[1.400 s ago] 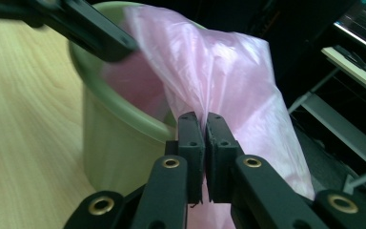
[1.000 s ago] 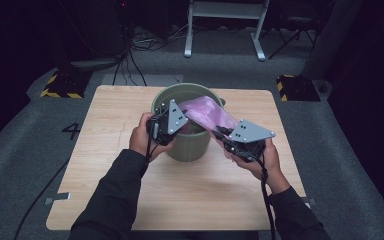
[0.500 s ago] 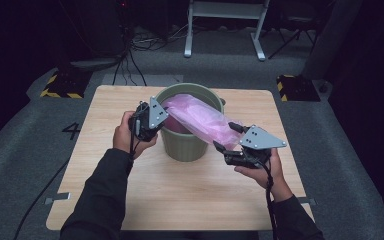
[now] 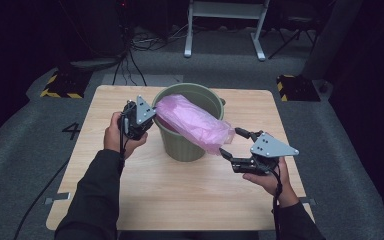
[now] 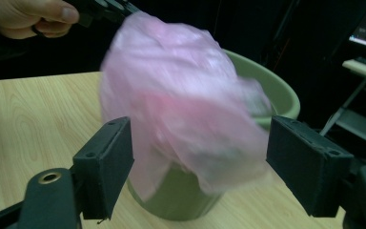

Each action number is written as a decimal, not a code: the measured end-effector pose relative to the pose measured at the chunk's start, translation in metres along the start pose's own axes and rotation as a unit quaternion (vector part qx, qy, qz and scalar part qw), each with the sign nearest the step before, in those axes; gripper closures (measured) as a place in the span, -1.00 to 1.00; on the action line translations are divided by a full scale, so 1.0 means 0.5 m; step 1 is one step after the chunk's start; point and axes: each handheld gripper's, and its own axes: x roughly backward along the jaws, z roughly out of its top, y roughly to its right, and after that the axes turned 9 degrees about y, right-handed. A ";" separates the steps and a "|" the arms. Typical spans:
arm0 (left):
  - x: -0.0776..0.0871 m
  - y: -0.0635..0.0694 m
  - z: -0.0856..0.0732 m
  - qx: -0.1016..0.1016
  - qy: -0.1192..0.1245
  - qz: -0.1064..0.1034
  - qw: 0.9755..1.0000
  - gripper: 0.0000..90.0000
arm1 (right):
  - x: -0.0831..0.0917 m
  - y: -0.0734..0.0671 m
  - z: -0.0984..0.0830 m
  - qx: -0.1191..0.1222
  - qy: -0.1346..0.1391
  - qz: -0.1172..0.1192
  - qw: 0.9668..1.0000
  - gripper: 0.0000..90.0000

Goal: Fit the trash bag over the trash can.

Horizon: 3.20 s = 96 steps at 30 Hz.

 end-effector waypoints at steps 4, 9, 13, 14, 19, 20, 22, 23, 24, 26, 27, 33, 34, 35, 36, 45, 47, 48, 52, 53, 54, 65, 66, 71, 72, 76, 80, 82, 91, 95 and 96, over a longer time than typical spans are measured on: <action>-0.002 0.002 -0.001 0.003 0.003 0.008 1.000 0.89 | -0.006 0.013 -0.016 -0.022 -0.010 0.002 1.000 -0.33; -0.005 0.010 0.002 -0.003 0.005 -0.003 1.000 0.69 | -0.024 0.010 -0.020 -0.007 -0.016 0.010 1.000 0.23; 0.007 0.018 0.006 0.009 0.018 0.008 1.000 0.03 | -0.043 0.004 -0.018 0.002 -0.014 0.035 0.999 0.57; 0.014 0.019 0.006 0.011 0.027 0.008 1.000 -0.14 | -0.046 0.002 -0.016 0.007 -0.014 0.036 0.999 0.64; 0.056 0.031 0.009 0.014 0.062 -0.026 0.998 -0.41 | -0.055 -0.006 -0.006 0.019 -0.014 0.040 0.999 0.82; 0.063 0.035 0.011 0.011 0.066 -0.030 0.997 -0.42 | -0.056 -0.007 -0.004 0.022 -0.013 0.040 0.999 0.84; 0.072 0.042 0.013 0.006 0.072 -0.031 0.997 -0.42 | -0.057 -0.007 -0.001 0.022 -0.012 0.041 0.999 0.86; 0.076 0.046 0.014 0.006 0.077 -0.032 0.997 -0.42 | -0.058 -0.008 0.002 0.023 -0.009 0.039 0.999 0.89; 0.084 0.056 0.017 0.008 0.086 -0.050 0.995 -0.42 | -0.059 -0.009 0.005 0.024 -0.009 0.038 0.999 0.92; 0.087 0.065 0.020 0.005 0.088 -0.053 0.995 -0.42 | -0.060 -0.010 0.007 0.024 -0.008 0.039 0.999 0.93; 0.090 0.083 0.025 -0.002 0.093 -0.074 0.993 -0.44 | -0.061 -0.012 0.010 0.025 -0.007 0.040 0.999 0.96; 0.081 0.140 0.042 -0.039 0.097 -0.080 0.991 -0.38 | -0.067 -0.022 0.017 0.028 -0.010 0.042 0.999 0.98; 0.079 0.146 0.045 -0.044 0.099 -0.080 0.991 -0.28 | -0.067 -0.023 0.019 0.028 -0.010 0.043 0.999 0.98; 0.076 0.152 0.047 -0.051 0.098 -0.075 0.991 -0.15 | -0.066 -0.025 0.021 0.029 -0.010 0.046 0.998 0.98; 0.076 0.152 0.047 -0.051 0.098 -0.075 0.991 -0.02 | -0.066 -0.025 0.021 0.029 -0.010 0.046 0.998 0.98; 0.053 0.144 0.046 -0.058 0.092 -0.088 0.990 1.00 | -0.053 -0.035 0.030 0.029 -0.003 0.055 0.998 0.97; 0.054 0.138 0.041 -0.061 0.090 -0.084 0.991 1.00 | -0.047 -0.032 0.031 0.027 0.002 0.051 0.998 0.97; 0.054 0.138 0.041 -0.061 0.090 -0.084 0.991 1.00 | -0.047 -0.032 0.031 0.027 0.002 0.051 0.998 0.97; 0.060 0.118 0.030 -0.042 0.092 -0.085 0.991 1.00 | -0.041 -0.027 0.031 0.025 0.002 0.044 0.999 0.97; 0.061 0.115 0.028 -0.040 0.093 -0.084 0.991 1.00 | -0.038 -0.023 0.031 0.023 0.002 0.038 0.999 0.98; 0.063 0.109 0.025 -0.037 0.094 -0.083 0.991 1.00 | -0.037 -0.021 0.031 0.021 0.003 0.036 0.999 0.98; 0.104 0.151 0.036 -0.022 0.140 -0.115 0.983 -0.14 | -0.052 -0.028 0.032 0.027 -0.013 0.027 0.999 0.96; 0.105 0.155 0.038 -0.020 0.142 -0.127 0.981 -0.21 | -0.053 -0.028 0.032 0.027 -0.013 0.027 0.999 0.95; 0.101 0.172 0.046 -0.015 0.144 -0.154 0.977 -0.43 | -0.055 -0.026 0.035 0.027 -0.014 0.027 0.999 0.94; 0.099 0.175 0.047 -0.013 0.143 -0.158 0.977 -0.44 | -0.056 -0.027 0.035 0.028 -0.014 0.027 0.999 0.93; 0.092 0.192 0.050 -0.011 0.141 -0.161 0.977 -0.48 | -0.058 -0.029 0.034 0.027 -0.016 0.027 0.999 0.93; 0.079 0.206 0.053 -0.018 0.126 -0.120 0.985 -0.40 | -0.057 -0.032 0.033 0.029 -0.016 0.031 0.999 0.93; 0.074 0.206 0.054 -0.015 0.122 -0.098 0.988 -0.09 | -0.056 -0.035 0.032 0.030 -0.016 0.033 0.999 0.93; 0.067 0.172 0.045 -0.009 0.119 -0.079 0.990 0.90 | -0.051 -0.034 0.031 0.028 -0.014 0.037 0.999 0.95; 0.077 0.153 0.038 0.004 0.124 -0.086 0.989 0.97 | -0.042 -0.030 0.032 0.024 -0.011 0.034 0.999 0.97; 0.081 0.148 0.037 0.006 0.127 -0.085 0.988 0.96 | -0.040 -0.029 0.032 0.025 -0.011 0.033 0.999 0.98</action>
